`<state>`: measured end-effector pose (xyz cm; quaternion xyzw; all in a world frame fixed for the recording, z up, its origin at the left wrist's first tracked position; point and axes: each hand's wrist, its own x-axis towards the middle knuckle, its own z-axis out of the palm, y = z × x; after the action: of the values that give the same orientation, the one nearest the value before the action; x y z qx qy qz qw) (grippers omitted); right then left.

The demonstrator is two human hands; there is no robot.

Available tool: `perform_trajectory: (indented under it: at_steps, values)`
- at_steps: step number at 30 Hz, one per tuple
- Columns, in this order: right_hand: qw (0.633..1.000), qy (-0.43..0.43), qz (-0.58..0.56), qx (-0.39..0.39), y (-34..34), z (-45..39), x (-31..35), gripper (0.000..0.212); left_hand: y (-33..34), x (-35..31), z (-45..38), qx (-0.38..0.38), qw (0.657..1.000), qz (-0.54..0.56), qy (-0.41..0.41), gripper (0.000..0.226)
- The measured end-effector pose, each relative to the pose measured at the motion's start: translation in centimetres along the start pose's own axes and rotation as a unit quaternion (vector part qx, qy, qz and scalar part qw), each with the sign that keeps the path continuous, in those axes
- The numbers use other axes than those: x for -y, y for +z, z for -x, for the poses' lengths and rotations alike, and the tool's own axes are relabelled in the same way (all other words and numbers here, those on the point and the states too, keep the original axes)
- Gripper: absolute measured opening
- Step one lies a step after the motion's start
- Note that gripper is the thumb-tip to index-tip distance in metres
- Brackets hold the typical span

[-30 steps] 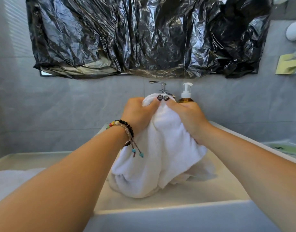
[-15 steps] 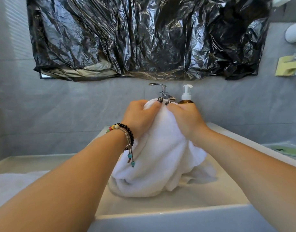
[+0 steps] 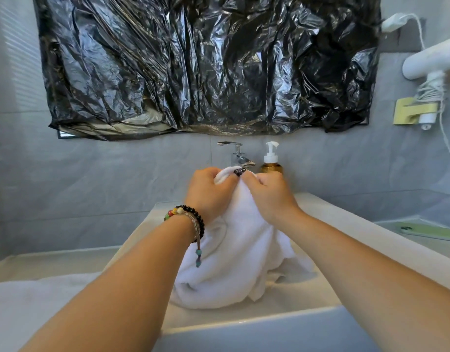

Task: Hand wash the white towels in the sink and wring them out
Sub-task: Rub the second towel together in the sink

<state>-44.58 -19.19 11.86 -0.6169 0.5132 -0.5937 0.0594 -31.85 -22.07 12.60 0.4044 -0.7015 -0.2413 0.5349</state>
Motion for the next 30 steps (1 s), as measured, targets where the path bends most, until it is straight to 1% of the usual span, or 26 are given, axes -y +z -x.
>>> perform_trajectory:
  at_steps: [2, 4, 6, 7, 8, 10, 12, 14, 16, 17, 19, 20, 22, 24, 25, 27, 28, 30]
  values:
    - [0.998, 0.039, -0.056, 0.002, -0.5, 0.8, 0.4, 0.057, 0.2, -0.4, 1.1, 0.011, 1.0, -0.001, -0.015, 0.04]
    - [0.992, 0.062, -0.104, 0.033, -1.5, 1.8, 0.5, 0.045, 0.0, -0.6, 2.3, 0.015, 1.0, 0.013, -0.02, 0.047]
    - [0.989, 0.057, -0.11, 0.086, -2.4, 3.0, 0.6, 0.027, -0.7, -0.7, 3.2, 0.01, 0.999, 0.042, -0.026, 0.05]
    - [0.989, 0.04, -0.098, 0.102, -2.8, 3.6, 0.6, 0.024, -1.1, -0.8, 3.7, 0.009, 0.999, 0.046, -0.025, 0.048]
    - [0.992, 0.011, -0.069, 0.107, -3.1, 4.0, 0.6, 0.029, -1.4, -1.0, 4.1, 0.01, 0.999, 0.043, -0.019, 0.045]
    - [0.993, -0.054, 0.034, 0.104, -3.6, 4.7, 0.8, 0.045, -1.9, -1.3, 5.3, 0.009, 0.999, 0.046, -0.005, 0.046]
    - [0.987, -0.079, 0.082, 0.11, -4.2, 5.2, 1.2, 0.052, -2.3, -1.6, 6.3, -0.011, 0.996, 0.083, -0.006, 0.049]
    - [0.988, -0.056, 0.063, 0.129, -5.0, 5.3, 1.2, 0.048, -2.8, -2.1, 7.3, -0.054, 0.988, 0.14, -0.03, 0.038]
    - [0.991, -0.01, 0.022, 0.134, -5.7, 5.4, 1.3, 0.035, -3.3, -2.6, 8.5, -0.078, 0.976, 0.197, -0.048, 0.031]
    - [0.993, 0.005, 0.006, 0.121, -6.0, 5.5, 1.4, 0.029, -3.3, -2.9, 9.3, -0.081, 0.976, 0.198, -0.047, 0.03]
    - [0.997, 0.02, 0.004, 0.073, -6.1, 5.8, 2.1, 0.024, -3.1, -3.2, 10.5, -0.096, 0.984, 0.147, -0.042, 0.029]
    - [0.998, 0.02, 0.015, 0.057, -6.0, 6.0, 2.7, 0.023, -3.0, -3.6, 11.0, -0.109, 0.986, 0.122, -0.046, 0.032]
    - [0.998, -0.009, 0.047, 0.028, -5.6, 6.3, 4.7, 0.03, -3.0, -4.4, 11.1, -0.136, 0.985, 0.088, -0.061, 0.046]
    - [0.994, -0.052, 0.086, -0.029, -5.6, 5.9, 7.2, 0.037, -3.4, -5.2, 10.8, -0.157, 0.981, 0.093, -0.068, 0.057]
    - [0.991, -0.063, 0.097, -0.067, -5.9, 5.4, 8.6, 0.041, -3.6, -5.6, 10.7, -0.151, 0.98, 0.116, -0.056, 0.058]
    - [0.986, -0.04, 0.07, -0.147, -7.2, 3.3, 11.0, 0.046, -3.8, -6.4, 10.9, -0.107, 0.985, 0.133, 0.02, 0.054]
    - [0.984, -0.027, 0.037, -0.174, -7.8, 2.0, 12.1, 0.046, -3.7, -6.9, 11.0, -0.08, 0.987, 0.131, 0.056, 0.05]
    - [0.979, -0.027, -0.018, -0.203, -8.5, 0.3, 14.3, 0.045, -3.7, -7.9, 11.0, -0.027, 0.987, 0.143, 0.075, 0.047]
